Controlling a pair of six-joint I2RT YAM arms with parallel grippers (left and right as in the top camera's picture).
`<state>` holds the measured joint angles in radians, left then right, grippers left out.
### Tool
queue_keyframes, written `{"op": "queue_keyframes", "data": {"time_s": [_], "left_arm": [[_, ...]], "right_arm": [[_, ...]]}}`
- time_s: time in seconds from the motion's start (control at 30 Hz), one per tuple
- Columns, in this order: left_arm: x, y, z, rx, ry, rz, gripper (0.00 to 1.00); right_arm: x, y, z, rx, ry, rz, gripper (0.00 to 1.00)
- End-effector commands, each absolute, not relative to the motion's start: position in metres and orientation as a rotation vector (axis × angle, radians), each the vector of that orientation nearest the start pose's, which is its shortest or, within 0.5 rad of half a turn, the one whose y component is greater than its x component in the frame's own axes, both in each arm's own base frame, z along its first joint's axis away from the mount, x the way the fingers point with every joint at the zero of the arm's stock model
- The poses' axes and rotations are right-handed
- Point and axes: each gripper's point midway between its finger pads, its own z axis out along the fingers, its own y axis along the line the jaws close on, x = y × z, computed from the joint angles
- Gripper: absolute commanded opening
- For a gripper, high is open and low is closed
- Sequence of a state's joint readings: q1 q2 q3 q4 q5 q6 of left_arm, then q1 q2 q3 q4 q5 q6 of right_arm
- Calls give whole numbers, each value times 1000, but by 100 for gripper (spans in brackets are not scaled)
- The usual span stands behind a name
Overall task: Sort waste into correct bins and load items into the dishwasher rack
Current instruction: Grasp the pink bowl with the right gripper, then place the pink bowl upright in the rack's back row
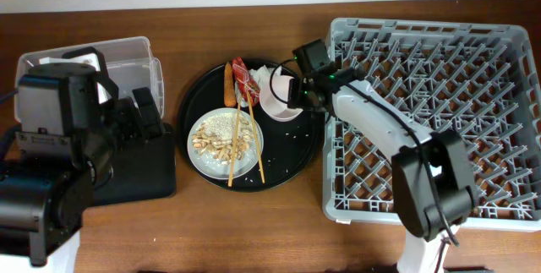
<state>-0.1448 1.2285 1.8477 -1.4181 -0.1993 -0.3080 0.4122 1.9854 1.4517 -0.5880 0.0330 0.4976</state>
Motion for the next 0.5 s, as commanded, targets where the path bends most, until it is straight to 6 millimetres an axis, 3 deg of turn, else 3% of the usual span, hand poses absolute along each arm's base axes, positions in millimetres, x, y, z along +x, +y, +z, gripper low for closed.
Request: {"op": "queue_keyframes", "data": {"time_s": [0.0, 0.07, 0.13, 0.17, 0.2, 0.27, 0.33, 0.37, 0.43, 0.47], "left_arm": [[262, -1, 378, -307, 2340, 32, 99], [260, -1, 376, -307, 2354, 37, 99], [259, -1, 376, -307, 2355, 38, 99], [259, -1, 376, -307, 2355, 38, 99], [259, -1, 376, -307, 2355, 38, 99], [259, -1, 376, -307, 2355, 38, 99], [259, -1, 376, -307, 2355, 38, 99], [259, -1, 376, -307, 2355, 38, 99], [259, -1, 376, -307, 2355, 38, 99], [259, -1, 376, -307, 2355, 38, 99]], "right_arm": [[441, 193, 47, 130, 2735, 267, 39], [439, 193, 37, 156, 2757, 267, 33], [436, 194, 34, 155, 2777, 278, 16], [436, 194, 42, 127, 2772, 274, 4], [437, 193, 57, 80, 2758, 268, 4], [437, 194, 94, 8, 2716, 272, 4], [435, 178, 157, 32, 2623, 210, 4], [430, 159, 191, 65, 2561, 125, 4], [417, 121, 229, 136, 2467, -73, 4], [405, 74, 260, 225, 2357, -345, 4]]}}
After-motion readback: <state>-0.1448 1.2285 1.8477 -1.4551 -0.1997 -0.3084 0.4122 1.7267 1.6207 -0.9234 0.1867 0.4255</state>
